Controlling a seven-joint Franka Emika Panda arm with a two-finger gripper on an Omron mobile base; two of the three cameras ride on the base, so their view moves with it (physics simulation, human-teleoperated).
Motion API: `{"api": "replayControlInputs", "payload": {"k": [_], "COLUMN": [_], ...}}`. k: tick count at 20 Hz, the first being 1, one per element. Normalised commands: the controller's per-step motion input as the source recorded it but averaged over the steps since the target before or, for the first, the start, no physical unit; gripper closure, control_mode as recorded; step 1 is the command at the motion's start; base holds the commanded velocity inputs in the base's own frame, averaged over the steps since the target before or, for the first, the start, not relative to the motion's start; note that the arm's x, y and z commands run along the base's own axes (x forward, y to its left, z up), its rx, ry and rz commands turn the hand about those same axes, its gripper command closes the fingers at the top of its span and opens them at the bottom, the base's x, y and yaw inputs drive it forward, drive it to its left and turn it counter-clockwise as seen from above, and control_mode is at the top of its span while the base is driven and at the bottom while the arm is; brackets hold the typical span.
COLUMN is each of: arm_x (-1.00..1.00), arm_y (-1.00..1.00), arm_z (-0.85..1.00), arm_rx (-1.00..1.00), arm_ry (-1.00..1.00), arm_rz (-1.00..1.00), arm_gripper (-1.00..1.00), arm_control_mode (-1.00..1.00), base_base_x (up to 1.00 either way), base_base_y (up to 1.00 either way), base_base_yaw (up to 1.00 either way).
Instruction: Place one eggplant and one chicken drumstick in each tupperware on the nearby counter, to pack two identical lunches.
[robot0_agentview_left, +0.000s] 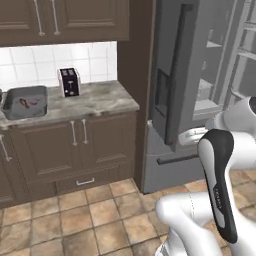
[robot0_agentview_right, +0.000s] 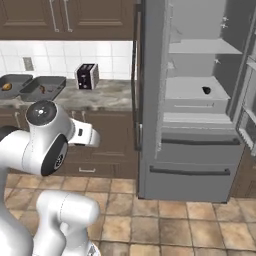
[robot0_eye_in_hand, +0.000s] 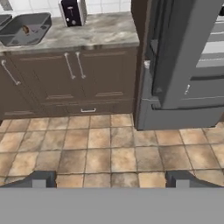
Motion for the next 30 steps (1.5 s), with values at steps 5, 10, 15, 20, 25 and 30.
{"api": "replayControlInputs", "payload": {"k": [5,10,15,20,25,30], "arm_x": [0.0,0.0,0.0,0.0,0.0,0.0], "arm_y": [0.0,0.0,0.0,0.0,0.0,0.0], "arm_z": [0.0,0.0,0.0,0.0,0.0,0.0], "arm_rx": [0.0,0.0,0.0,0.0,0.0,0.0], "arm_ry": [0.0,0.0,0.0,0.0,0.0,0.0], "arm_rz": [0.0,0.0,0.0,0.0,0.0,0.0], "arm_gripper": [-1.0,-1.0,-1.0,-1.0,-1.0,-1.0], "arm_control_mode": [1.0,1.0,1.0,1.0,1.0,1.0], "base_base_x": [0.01,0.11,0.17,0.33,0.58,0.98], "base_base_y": [-1.0,-1.0,-0.98,-0.45,-0.05,0.0], "base_base_yaw": [-0.05,-0.02,0.0,0.0,0.0,0.0]}}
